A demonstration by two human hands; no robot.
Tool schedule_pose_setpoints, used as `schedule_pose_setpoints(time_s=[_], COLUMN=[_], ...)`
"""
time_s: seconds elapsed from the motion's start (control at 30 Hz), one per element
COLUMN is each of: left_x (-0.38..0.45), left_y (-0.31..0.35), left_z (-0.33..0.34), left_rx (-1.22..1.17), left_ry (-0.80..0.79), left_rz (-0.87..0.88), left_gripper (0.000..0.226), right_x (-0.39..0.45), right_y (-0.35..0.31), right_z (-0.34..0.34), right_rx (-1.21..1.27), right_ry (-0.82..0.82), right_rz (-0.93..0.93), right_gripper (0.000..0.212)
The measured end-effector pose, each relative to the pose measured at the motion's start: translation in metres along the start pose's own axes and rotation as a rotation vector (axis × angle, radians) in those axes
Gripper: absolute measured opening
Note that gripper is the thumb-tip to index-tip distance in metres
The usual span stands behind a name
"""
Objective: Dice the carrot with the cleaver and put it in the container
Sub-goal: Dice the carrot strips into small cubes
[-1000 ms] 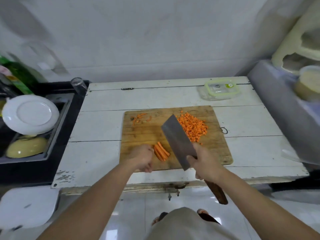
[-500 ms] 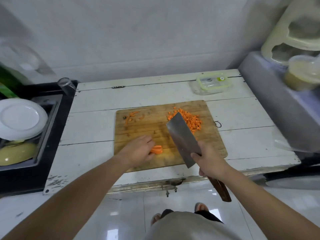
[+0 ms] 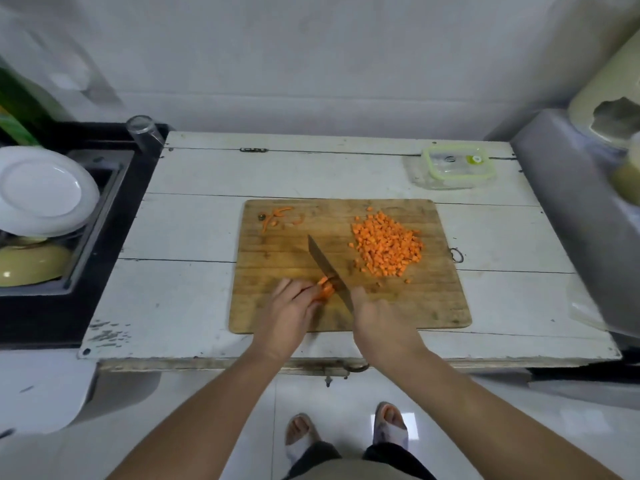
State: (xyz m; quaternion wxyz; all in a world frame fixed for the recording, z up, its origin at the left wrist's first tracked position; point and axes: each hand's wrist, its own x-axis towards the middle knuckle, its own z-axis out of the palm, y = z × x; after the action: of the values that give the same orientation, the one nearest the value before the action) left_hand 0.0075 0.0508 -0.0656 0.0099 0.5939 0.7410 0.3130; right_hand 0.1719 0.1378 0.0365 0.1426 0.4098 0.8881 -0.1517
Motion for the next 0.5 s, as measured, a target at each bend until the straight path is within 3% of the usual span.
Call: schedule_pose_setpoints(time_s=[0.17,0.37,0.5], left_x=[0.0,0.001,0.003], left_y=[0.001,-0.002,-0.002], left_z=[0.001,0.001,0.001], left_rx=[-0.097,-0.25,-0.236], left_ry=[-0.041,-0.069,-0.033], left_rz=[-0.135,-0.173,-0.106], left_gripper=[0.042,0.039,0.032], right_x=[0.006,0.006,0.008], right_y=[0.017,0.021,0.021], right_z=[-0.004,-0.004,-0.002], right_rx=[0.18,0.227,0.209], right_ry=[0.05,0.072,0.085], right_rz=[0.03,0.037,0.062], right_gripper=[0.006,0.01,0.01])
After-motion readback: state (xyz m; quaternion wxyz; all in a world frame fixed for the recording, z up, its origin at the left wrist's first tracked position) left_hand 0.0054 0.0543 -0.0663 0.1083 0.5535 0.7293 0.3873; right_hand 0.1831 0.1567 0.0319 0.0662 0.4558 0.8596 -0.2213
